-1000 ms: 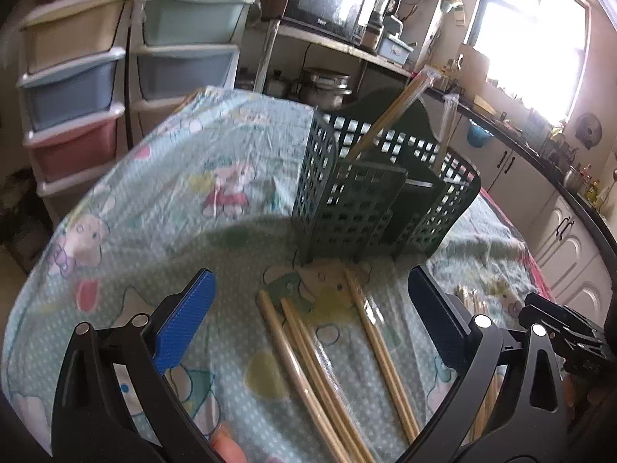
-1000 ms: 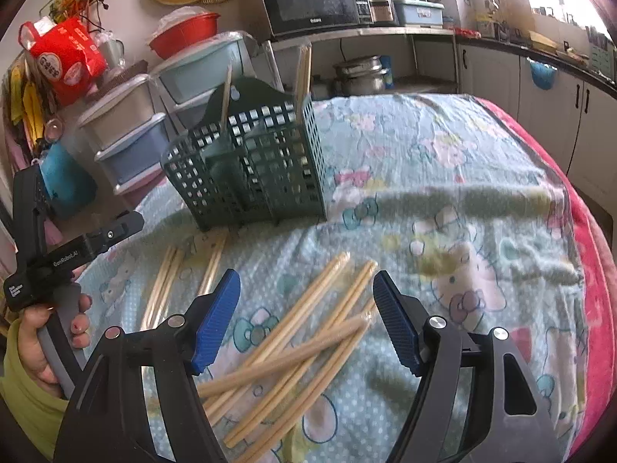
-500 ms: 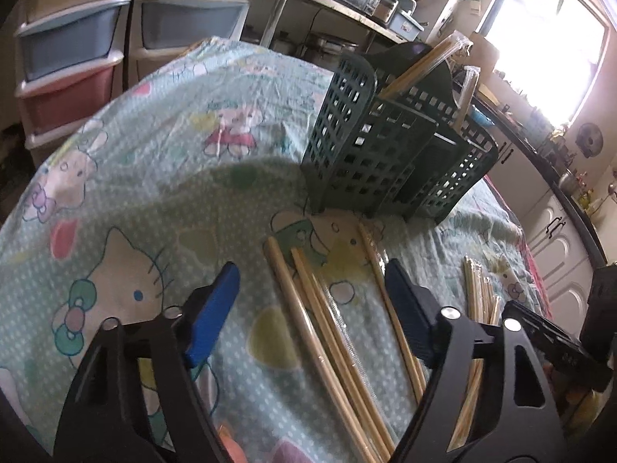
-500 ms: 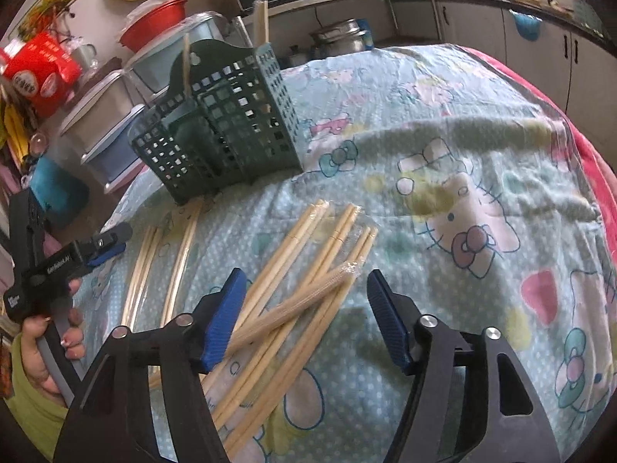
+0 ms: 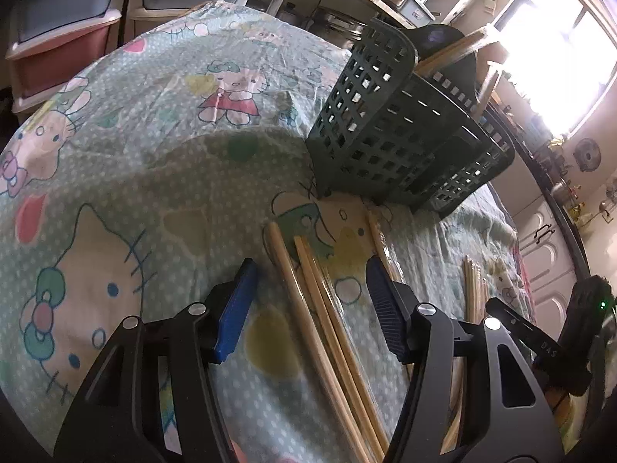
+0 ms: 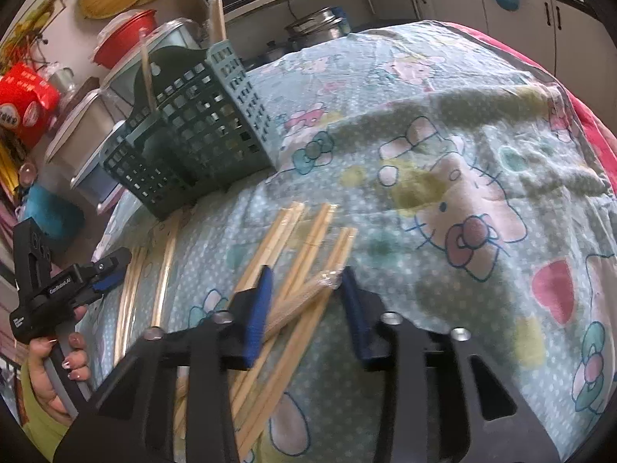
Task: Organize utensils
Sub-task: 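Close the right gripper on another wooden chopstick while the left gripper grasps one too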
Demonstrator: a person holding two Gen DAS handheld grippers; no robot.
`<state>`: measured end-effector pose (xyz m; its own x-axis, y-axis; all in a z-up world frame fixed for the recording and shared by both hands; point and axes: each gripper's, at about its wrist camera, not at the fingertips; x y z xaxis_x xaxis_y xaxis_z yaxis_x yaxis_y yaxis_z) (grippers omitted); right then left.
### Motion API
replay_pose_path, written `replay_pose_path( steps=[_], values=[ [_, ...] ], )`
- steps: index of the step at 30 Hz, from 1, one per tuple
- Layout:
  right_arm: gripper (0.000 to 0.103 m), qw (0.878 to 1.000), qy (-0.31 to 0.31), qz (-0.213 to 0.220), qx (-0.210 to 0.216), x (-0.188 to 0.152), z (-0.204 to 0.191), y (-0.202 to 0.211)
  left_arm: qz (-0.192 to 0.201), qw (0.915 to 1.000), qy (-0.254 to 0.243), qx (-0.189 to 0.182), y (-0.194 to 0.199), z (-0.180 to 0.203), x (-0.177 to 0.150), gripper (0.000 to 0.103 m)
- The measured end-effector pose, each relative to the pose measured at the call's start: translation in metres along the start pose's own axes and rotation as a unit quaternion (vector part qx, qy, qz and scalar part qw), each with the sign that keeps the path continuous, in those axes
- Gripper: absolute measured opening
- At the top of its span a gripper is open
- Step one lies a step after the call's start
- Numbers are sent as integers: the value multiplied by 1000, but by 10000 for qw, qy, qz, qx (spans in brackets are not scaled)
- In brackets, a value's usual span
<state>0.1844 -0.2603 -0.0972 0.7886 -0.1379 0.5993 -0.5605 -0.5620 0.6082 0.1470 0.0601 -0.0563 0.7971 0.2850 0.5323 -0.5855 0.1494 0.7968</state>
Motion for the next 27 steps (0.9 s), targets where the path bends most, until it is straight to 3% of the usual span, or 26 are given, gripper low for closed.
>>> replay_pose_path(
  steps=[4,15,27],
  values=[
    [14,9999,-132,83,21,1,7,6,-83,9999,29,109,-9,0,8,43],
    [10,9993,15,361,106,6,1,24,-62,9993,48,355,-20,-8,22,10],
    [8,9966,446,645,245,16,-28,40,383,9992,130,61,19,-8,26,4]
  ],
)
Point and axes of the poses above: each gripper's, at about its wrist camera, not at the fingertips, and y roughly against the way its jaws point, z to its right, x to its top, and after that the axes turned 11 degrees about x, right-handed
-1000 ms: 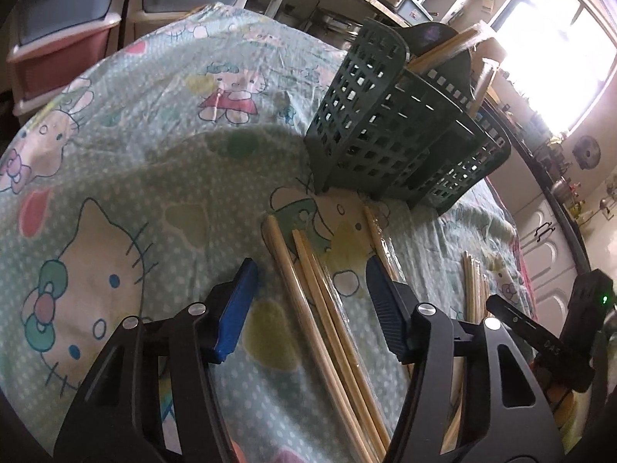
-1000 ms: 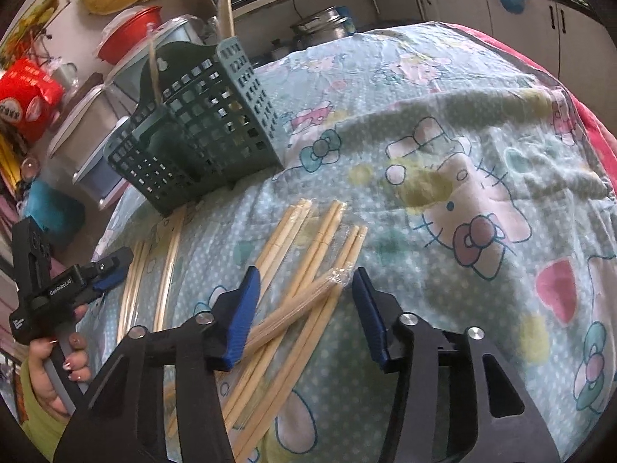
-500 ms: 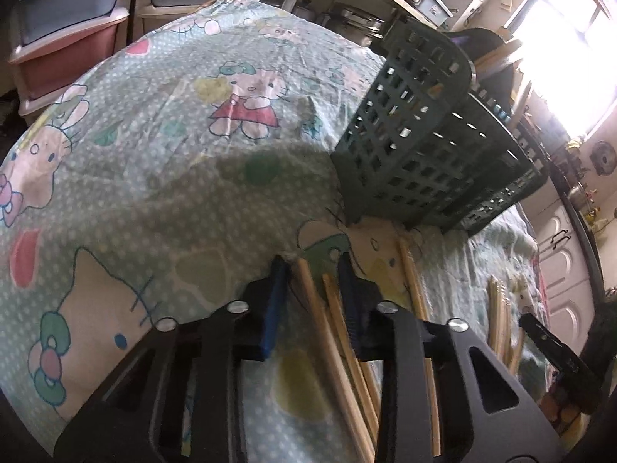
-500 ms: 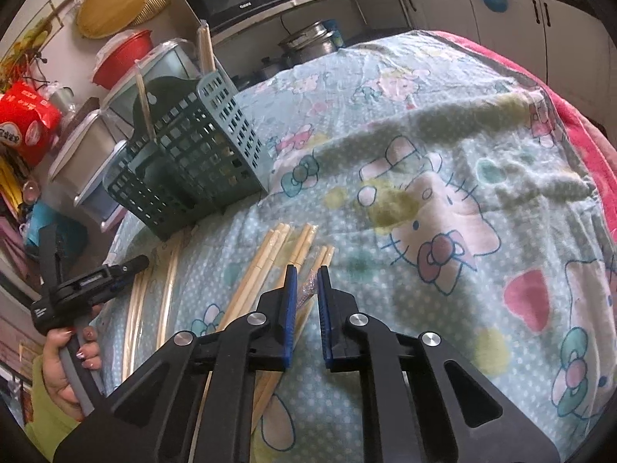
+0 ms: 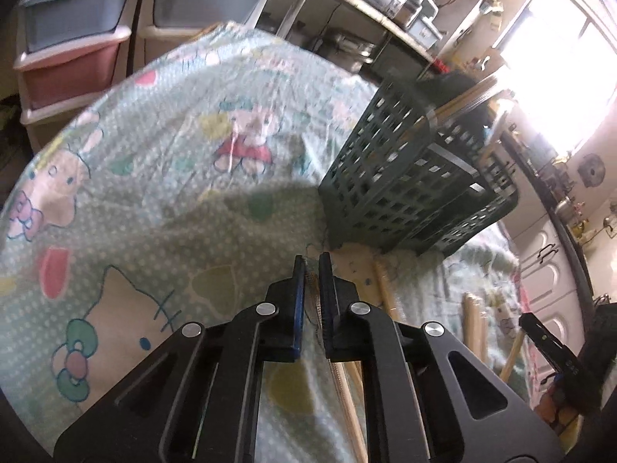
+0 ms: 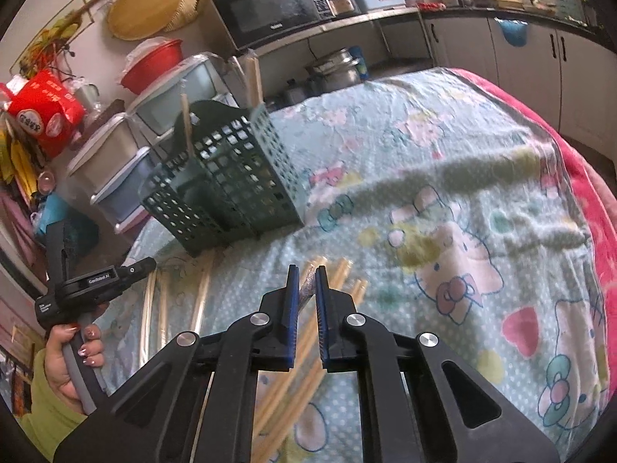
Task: Organize utensils
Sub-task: 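Close the right gripper on another wooden chopstick while the left gripper grasps one too, then lift the chopstick with the right gripper over the caddy while the left gripper carries its own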
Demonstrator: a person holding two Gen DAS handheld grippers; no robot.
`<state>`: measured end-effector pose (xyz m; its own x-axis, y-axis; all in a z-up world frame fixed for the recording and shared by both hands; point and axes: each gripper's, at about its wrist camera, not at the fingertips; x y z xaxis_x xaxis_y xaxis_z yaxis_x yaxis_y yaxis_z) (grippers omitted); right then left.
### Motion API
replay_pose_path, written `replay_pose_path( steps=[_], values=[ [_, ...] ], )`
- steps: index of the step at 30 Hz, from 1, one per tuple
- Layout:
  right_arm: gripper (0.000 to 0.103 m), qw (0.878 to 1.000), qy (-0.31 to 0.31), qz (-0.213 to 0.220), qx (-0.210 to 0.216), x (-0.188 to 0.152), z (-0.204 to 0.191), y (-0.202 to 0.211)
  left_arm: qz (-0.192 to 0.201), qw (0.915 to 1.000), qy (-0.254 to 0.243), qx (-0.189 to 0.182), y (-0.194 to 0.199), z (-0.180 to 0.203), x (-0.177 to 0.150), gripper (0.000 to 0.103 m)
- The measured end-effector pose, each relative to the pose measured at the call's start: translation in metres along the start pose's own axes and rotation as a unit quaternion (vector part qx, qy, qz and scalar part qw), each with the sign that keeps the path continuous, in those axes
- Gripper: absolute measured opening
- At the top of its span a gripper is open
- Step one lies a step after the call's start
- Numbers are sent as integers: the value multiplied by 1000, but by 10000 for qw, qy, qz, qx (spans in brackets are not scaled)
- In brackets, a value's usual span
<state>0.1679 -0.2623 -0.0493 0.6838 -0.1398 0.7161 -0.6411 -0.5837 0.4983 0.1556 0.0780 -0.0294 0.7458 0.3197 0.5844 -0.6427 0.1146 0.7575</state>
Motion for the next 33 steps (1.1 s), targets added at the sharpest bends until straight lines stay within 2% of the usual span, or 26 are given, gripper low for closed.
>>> replay_pose_path(
  steps=[7,16,33],
  values=[
    [7,9989,379,202,189,17,-29,8,458,9986,-208,-190,38,17,10,3],
    [6,9946,799,514,413,39,-62,25,847,9942,-477,-450,69,44,20,3],
    [5,9841,1313,1012,643,66,-97,52,1548,9798,-926,-859,115,93,47,3]
  ],
)
Point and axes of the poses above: each gripper's, at about its wrist camera, not at the fingertips, and y roughly against the way its jaws point, z to its right, x to its top, and after that the axes turned 11 degrees about x, right-handed
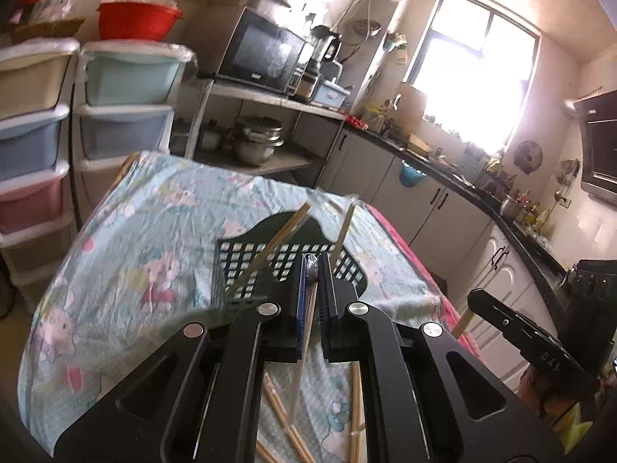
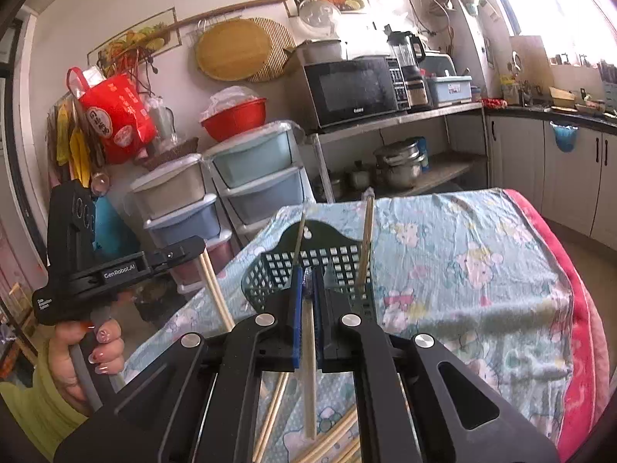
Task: Organize utensils
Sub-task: 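Lift the chopstick with the right gripper over the caddy while the left gripper carries its own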
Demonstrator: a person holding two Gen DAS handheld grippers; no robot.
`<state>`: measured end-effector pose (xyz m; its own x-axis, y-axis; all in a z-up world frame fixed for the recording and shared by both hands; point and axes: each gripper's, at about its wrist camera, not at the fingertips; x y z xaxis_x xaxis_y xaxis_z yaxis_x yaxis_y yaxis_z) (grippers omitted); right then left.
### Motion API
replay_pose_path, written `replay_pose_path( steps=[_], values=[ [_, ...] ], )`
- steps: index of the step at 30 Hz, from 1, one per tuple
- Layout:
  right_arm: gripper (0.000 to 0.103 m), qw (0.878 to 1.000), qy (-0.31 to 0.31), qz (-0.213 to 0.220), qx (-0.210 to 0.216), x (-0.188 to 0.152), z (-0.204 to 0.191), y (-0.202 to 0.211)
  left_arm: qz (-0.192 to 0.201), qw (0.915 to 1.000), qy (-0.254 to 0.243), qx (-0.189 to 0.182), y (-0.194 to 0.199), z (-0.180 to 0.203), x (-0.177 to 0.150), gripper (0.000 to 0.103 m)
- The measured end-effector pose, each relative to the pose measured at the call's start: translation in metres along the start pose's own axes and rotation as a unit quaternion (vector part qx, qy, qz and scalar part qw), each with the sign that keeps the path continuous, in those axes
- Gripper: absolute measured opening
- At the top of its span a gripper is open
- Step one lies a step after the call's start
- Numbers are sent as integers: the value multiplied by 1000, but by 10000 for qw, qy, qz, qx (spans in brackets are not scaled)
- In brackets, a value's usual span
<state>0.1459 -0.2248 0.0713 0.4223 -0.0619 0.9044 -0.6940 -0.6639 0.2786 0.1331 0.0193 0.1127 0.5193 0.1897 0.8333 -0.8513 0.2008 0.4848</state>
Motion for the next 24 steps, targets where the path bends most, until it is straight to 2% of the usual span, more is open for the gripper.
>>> replay_pose_path(
  steps=[16,24],
  values=[
    [5,9991,225,358,79,30,-10,-1,376,9990,-157,-190,2,22,33,3],
    [5,9970,392,655,99,56,-16,-1,654,9973,-249,-203,4,34,56,3]
  ],
)
Point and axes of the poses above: each gripper's, at about its wrist camera, not at the fingertips, and y roughly against the way its jaws point, z to its right, x to its top, and after that the axes turned 11 degrees about x, right-handed
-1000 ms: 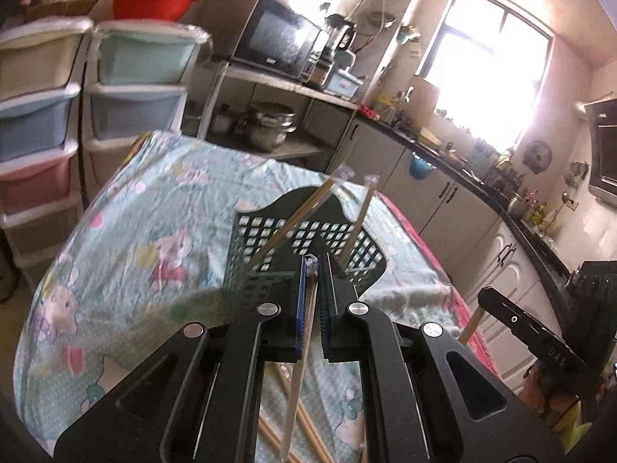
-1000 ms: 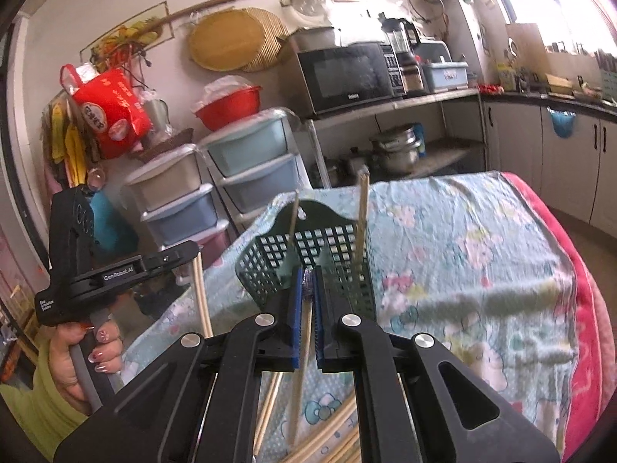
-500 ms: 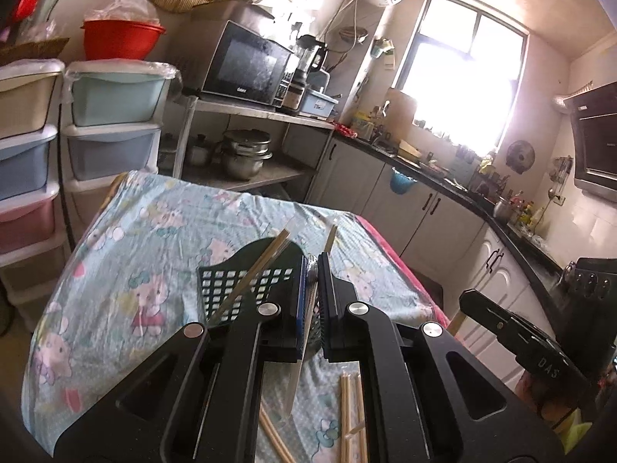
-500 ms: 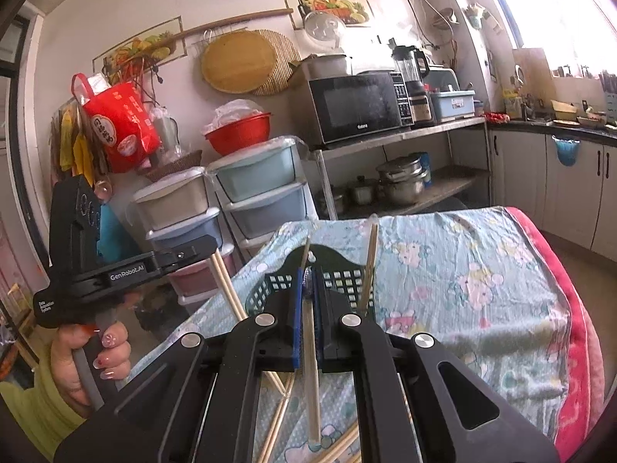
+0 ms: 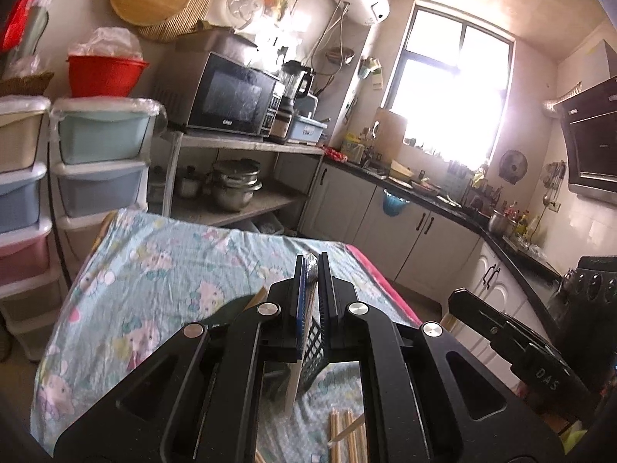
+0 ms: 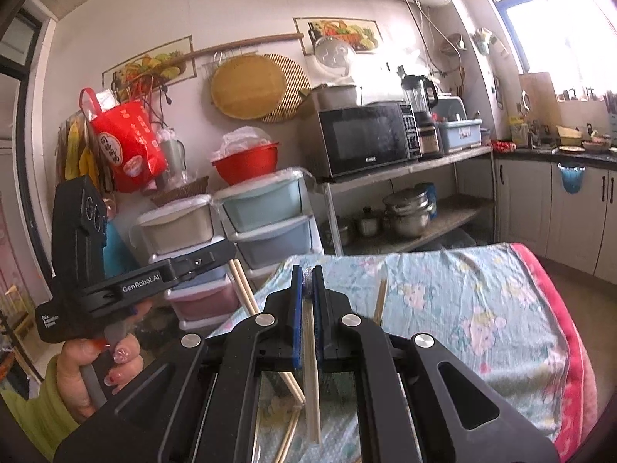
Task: Organize utensils
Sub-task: 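Lift the chopstick with the right gripper over the caddy while the left gripper carries its own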
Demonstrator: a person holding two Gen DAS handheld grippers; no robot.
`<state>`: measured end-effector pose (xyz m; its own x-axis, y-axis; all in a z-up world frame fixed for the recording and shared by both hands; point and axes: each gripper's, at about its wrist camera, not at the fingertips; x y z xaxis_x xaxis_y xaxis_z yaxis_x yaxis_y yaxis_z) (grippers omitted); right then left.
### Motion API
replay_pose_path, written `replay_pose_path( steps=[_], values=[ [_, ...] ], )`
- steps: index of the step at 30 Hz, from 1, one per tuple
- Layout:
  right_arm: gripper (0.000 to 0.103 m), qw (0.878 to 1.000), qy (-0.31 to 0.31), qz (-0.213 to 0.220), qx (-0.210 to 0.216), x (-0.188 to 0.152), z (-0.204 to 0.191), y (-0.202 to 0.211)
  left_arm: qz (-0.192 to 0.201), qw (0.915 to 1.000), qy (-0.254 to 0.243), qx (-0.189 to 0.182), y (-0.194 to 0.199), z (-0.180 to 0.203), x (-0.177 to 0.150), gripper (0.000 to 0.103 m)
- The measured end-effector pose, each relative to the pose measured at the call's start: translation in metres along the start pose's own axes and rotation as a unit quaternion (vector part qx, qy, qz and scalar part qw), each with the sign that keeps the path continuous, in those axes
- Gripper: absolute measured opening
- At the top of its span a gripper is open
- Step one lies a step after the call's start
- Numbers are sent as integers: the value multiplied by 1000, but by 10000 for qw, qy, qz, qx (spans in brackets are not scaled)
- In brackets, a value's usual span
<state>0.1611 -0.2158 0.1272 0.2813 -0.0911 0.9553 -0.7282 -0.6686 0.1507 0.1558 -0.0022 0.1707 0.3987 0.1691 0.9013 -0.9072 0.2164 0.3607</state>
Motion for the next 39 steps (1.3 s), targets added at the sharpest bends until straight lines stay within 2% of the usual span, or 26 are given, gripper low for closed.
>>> replay_pose_path(
  steps=[24,31,39],
  values=[
    [5,9966,451,681,-88,70,-2,-21,357,9993,-75,110,-18,13,45,3],
    [5,9965,377,733,-142,75,12,-35,307,9993,-18,198,-34,7,46,3],
    [5,9977,227,604,-188,68,23,-55,184,9995,12,254,-51,0,38,3]
  ],
)
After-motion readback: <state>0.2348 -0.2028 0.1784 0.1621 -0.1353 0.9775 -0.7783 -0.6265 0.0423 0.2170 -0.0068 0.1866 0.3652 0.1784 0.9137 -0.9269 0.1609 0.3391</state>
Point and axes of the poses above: each gripper's, at about its wrist camera, not at the fingertips, and y roughly against the way its jaws point, z to its right, x to its top, and after that the axes turned 11 degrees about x, right-handed
